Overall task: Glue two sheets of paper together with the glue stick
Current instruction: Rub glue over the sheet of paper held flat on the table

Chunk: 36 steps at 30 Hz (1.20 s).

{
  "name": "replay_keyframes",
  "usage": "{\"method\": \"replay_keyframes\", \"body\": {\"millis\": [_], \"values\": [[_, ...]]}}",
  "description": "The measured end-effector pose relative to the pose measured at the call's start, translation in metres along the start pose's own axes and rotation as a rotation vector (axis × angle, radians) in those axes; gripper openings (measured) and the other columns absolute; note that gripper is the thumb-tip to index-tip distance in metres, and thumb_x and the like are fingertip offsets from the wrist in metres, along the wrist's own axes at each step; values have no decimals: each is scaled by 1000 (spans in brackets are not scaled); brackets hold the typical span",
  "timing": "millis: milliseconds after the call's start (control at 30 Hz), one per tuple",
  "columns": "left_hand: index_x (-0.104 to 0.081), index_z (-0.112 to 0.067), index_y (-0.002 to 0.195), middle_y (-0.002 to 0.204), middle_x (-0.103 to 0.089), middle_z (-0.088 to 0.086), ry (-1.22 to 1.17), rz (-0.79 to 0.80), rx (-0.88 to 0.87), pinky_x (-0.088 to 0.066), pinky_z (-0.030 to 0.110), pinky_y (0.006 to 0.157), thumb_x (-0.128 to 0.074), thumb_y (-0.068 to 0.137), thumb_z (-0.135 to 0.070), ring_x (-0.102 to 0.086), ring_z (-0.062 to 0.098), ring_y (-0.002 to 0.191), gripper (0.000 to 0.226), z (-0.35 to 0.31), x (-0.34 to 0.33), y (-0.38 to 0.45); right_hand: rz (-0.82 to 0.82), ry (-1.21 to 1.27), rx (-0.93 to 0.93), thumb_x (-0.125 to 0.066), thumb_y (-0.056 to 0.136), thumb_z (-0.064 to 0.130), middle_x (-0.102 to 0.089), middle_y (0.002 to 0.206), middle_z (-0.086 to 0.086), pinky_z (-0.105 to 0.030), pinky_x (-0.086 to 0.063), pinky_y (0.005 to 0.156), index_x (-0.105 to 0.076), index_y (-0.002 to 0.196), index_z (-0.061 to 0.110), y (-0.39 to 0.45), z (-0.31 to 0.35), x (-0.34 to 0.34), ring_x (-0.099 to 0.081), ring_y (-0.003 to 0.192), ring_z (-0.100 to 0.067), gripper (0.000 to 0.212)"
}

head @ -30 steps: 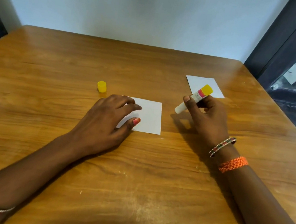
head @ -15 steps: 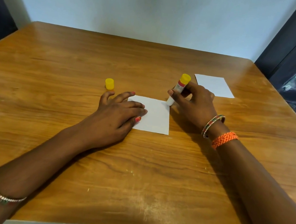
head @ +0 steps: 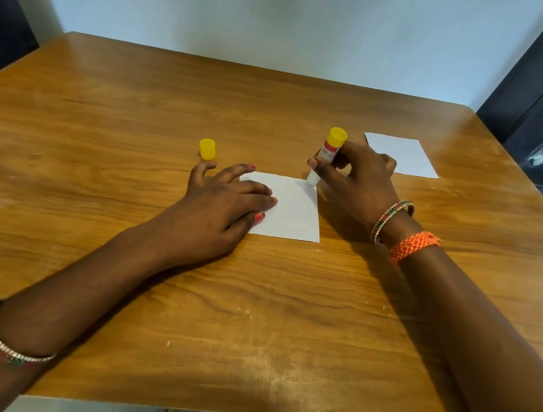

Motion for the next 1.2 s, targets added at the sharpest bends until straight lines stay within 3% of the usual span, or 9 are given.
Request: {"method": "replay_keyframes", "body": {"millis": [100,1000,1200], "values": [[-48,-35,130,140,-46,-15,20,11,11,1,39,106,-26,89,-42,-14,10,141,47,0,-1,0,0,-5,7,-55,86,44,-66,99,-4,-39,-21,89,-65,98,17,-1,2,0,-51,97,-18,31],[-52,-37,127,136,-49,-15,38,5,17,-6,46,106,-27,89,-47,-25,14,136,46,1,-1,-1,100,0,11,-52,88,44,-58,91,4,-34,-18,88,-63,100,19,-54,23,9,-45,88,-10,30],[-51,-37,128,137,-48,-14,48,15,20,-6,47,106,-26,89,-47,-25,14,135,47,0,-1,0,129,8,13,-52,88,43,-55,87,7,-32,-16,87,-62,98,19,-64,28,8,-42,76,1,28]]}}
Point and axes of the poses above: each hand's wrist, its own y-axis towards the middle knuckle, its own x-axis out of the back of the hand, z = x × y, the point moved 9 cm from there along y, towards the middle knuckle
